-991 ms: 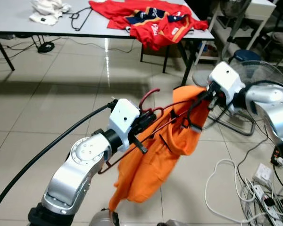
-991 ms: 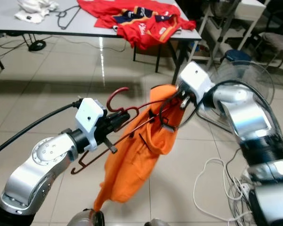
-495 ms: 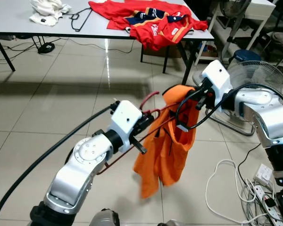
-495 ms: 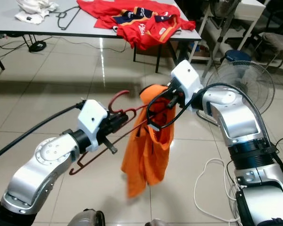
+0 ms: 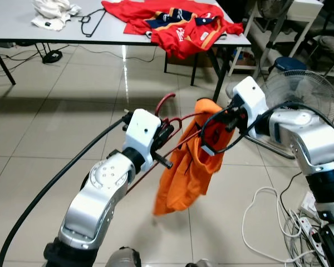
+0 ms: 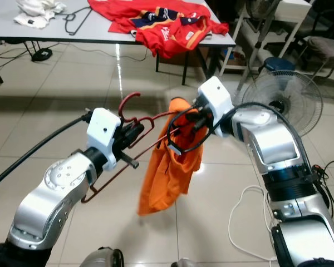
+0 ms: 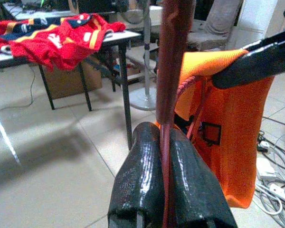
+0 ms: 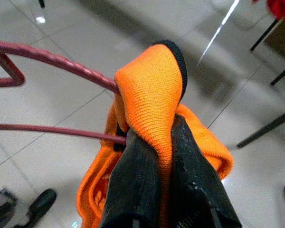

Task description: Hang hanger

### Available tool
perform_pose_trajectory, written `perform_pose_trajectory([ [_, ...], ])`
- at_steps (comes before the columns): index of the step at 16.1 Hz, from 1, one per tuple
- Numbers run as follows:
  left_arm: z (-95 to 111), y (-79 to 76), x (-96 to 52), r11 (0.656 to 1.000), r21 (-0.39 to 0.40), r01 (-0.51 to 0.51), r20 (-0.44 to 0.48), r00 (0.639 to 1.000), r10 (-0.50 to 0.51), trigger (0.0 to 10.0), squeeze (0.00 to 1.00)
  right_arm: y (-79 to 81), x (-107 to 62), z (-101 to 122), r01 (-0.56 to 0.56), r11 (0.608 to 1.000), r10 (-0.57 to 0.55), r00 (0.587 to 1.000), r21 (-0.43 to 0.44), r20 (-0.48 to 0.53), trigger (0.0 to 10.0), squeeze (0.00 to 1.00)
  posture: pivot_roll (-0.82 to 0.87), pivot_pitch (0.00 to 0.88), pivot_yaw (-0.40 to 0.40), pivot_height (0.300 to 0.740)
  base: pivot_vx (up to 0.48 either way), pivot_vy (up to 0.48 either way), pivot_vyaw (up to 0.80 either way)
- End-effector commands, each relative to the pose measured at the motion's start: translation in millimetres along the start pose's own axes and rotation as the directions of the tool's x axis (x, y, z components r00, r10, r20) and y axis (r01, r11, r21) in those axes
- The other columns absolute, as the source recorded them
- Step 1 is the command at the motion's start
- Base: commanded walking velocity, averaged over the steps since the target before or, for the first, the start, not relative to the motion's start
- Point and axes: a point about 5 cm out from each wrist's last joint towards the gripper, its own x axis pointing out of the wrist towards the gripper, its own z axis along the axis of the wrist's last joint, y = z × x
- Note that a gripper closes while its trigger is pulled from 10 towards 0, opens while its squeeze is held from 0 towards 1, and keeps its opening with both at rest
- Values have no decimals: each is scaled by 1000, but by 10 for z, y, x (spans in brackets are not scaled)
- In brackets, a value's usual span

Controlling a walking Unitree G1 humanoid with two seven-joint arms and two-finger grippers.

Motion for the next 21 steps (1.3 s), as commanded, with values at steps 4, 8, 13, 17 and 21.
perform_pose_trajectory([
  [4,44,-121,-49,1000,-20,20,29,999,-19,10000,0,47,19,179,-2,992,-12,994,122,112,10000,0,-63,36,-32,740,0,0,0],
  [8,-1,-94,10,999,23,-42,11,999,41,10000,0,17,2,312,-20,964,-34,980,267,196,10000,0,-50,51,-44,740,0,0,0],
  [13,71,8,-2,999,54,0,28,1000,-2,10000,0,69,-3,306,-4,991,-21,983,136,185,10000,0,-24,65,-26,740,0,0,0],
  [17,164,103,38,996,86,18,37,999,-21,10000,0,128,10,467,-43,991,12,969,123,247,10000,0,-13,64,-36,740,0,0,0],
  [21,90,130,67,998,56,-10,4,1000,10,10000,0,340,51,500,-120,985,80,954,123,289,10000,0,-30,68,-23,740,0,0,0],
])
